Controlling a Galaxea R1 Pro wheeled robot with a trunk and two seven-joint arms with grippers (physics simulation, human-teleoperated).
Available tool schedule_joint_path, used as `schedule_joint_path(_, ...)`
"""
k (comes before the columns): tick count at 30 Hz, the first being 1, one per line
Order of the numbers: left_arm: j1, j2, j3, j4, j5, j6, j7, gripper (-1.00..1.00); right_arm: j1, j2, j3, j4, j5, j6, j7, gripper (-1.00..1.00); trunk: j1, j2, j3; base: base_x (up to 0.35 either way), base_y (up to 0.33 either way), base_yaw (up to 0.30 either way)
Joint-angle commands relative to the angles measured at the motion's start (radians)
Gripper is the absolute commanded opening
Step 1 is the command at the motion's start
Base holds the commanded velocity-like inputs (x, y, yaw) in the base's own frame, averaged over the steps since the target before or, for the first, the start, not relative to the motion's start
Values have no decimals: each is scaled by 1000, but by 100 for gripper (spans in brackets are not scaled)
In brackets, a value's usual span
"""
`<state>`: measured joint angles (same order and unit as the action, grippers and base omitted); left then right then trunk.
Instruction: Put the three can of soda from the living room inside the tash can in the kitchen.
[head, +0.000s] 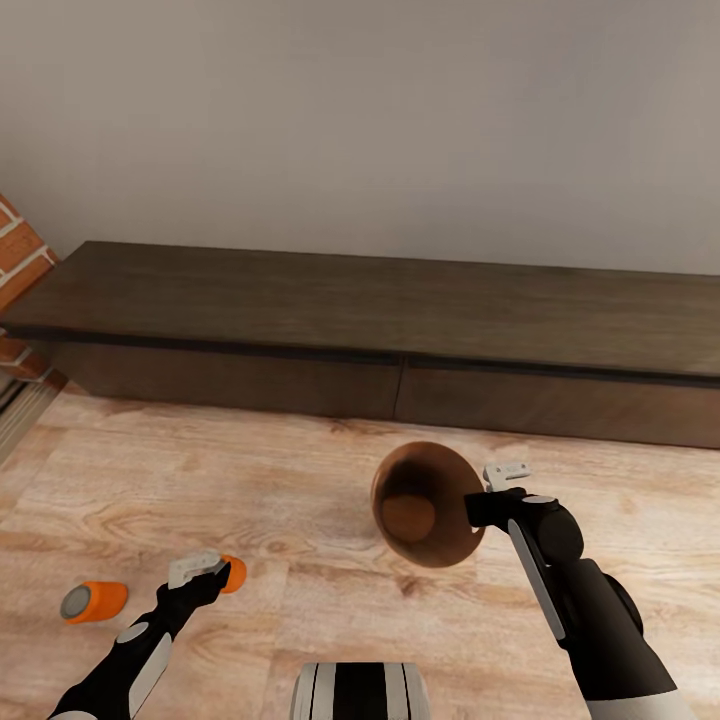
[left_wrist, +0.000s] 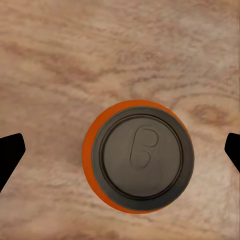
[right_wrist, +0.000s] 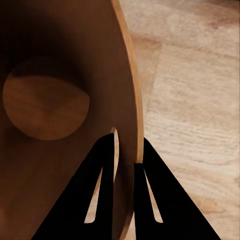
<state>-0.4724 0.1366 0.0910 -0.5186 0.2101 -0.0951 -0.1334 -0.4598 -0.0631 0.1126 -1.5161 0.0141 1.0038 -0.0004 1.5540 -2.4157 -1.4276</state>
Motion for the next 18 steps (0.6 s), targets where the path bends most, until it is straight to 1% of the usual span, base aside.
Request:
schedule_joint_path(1,0,0,0,0,0,0,0,100,0,0,-1,-1,-18,-1,13,-100,4,-7,-3,0,0,0)
schedule_joint_path(7,0,0,0,0,0,0,0,100,0,0,-1,-1,-17,-1,13,-100,27,-49,-22,0,0,0)
schedule_joint_path(15,0,0,0,0,0,0,0,100,0,0,-1,-1,-18,-1,13,-100,27,-49,-22,0,0,0)
schedule_joint_path(18,0,0,-1,0,0,0,0,100,0,0,-1,-1,-18,-1,13,-100,38,-70,-31,0,0,0)
